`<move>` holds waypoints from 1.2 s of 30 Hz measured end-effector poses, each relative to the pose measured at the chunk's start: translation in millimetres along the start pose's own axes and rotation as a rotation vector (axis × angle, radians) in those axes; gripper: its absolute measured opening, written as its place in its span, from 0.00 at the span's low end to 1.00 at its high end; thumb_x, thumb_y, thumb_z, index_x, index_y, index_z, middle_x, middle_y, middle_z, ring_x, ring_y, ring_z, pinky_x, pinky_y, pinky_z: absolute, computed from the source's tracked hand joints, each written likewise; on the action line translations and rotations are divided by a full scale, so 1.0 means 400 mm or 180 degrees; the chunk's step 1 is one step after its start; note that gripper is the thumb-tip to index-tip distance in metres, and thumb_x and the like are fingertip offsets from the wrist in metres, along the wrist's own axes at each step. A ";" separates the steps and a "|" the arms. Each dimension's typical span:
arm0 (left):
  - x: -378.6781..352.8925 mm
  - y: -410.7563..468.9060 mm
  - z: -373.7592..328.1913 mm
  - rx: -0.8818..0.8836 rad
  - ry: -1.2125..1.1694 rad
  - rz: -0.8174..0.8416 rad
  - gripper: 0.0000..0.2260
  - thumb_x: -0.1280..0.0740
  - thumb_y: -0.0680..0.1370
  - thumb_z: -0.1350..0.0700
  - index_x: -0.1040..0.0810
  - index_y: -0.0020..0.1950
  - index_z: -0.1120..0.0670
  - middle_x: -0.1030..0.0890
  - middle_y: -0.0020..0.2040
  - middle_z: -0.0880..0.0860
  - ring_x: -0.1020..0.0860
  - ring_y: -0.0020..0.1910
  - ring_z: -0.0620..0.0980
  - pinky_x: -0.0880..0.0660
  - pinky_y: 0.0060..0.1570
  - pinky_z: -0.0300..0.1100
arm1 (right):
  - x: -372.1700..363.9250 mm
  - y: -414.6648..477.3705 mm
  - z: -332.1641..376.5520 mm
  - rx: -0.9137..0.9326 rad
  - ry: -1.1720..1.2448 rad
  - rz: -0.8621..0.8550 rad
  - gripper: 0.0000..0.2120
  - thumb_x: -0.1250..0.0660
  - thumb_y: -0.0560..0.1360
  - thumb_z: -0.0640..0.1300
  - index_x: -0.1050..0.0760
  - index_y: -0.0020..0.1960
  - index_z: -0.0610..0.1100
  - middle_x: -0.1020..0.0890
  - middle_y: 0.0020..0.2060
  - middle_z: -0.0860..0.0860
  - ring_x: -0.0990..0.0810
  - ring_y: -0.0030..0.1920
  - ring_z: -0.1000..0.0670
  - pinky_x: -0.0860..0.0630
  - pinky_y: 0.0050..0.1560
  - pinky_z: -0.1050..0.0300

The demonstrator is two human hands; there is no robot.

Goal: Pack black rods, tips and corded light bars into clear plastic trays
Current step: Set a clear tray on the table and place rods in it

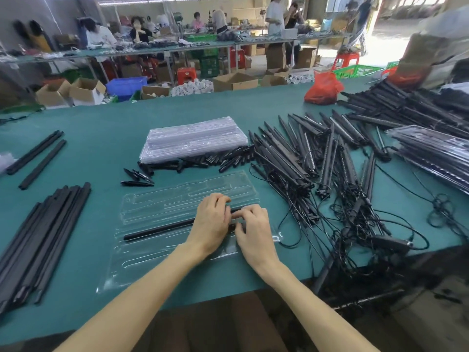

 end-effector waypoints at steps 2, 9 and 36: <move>-0.015 -0.004 0.011 -0.0009 0.0100 0.0055 0.13 0.38 0.83 0.59 0.26 0.66 0.61 0.25 0.63 0.57 0.28 0.62 0.58 0.33 0.64 0.50 | 0.003 0.001 0.000 -0.0096 0.0099 -0.0221 0.13 0.39 0.77 0.30 0.24 0.57 0.41 0.26 0.53 0.52 0.30 0.55 0.54 0.32 0.59 0.65; -0.024 0.001 0.028 0.0009 0.0045 0.0185 0.15 0.38 0.83 0.57 0.27 0.69 0.59 0.27 0.65 0.56 0.31 0.64 0.56 0.37 0.64 0.48 | 0.010 0.007 -0.012 -0.0454 0.0742 -0.0561 0.20 0.47 0.74 0.24 0.26 0.57 0.40 0.28 0.51 0.55 0.27 0.56 0.51 0.23 0.57 0.49; -0.017 0.098 0.003 0.0118 0.0775 0.0651 0.16 0.42 0.81 0.44 0.30 0.58 0.56 0.29 0.57 0.53 0.32 0.55 0.54 0.34 0.59 0.49 | 0.039 -0.004 0.008 -0.0064 0.0863 -0.0245 0.11 0.41 0.80 0.32 0.24 0.55 0.43 0.22 0.50 0.53 0.24 0.54 0.55 0.28 0.58 0.66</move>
Point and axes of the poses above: each hand's wrist, its own y-axis towards the middle knuckle, its own x-axis out of the back of the hand, z = x × y, the point moved 1 cm from there along y, towards the middle knuckle
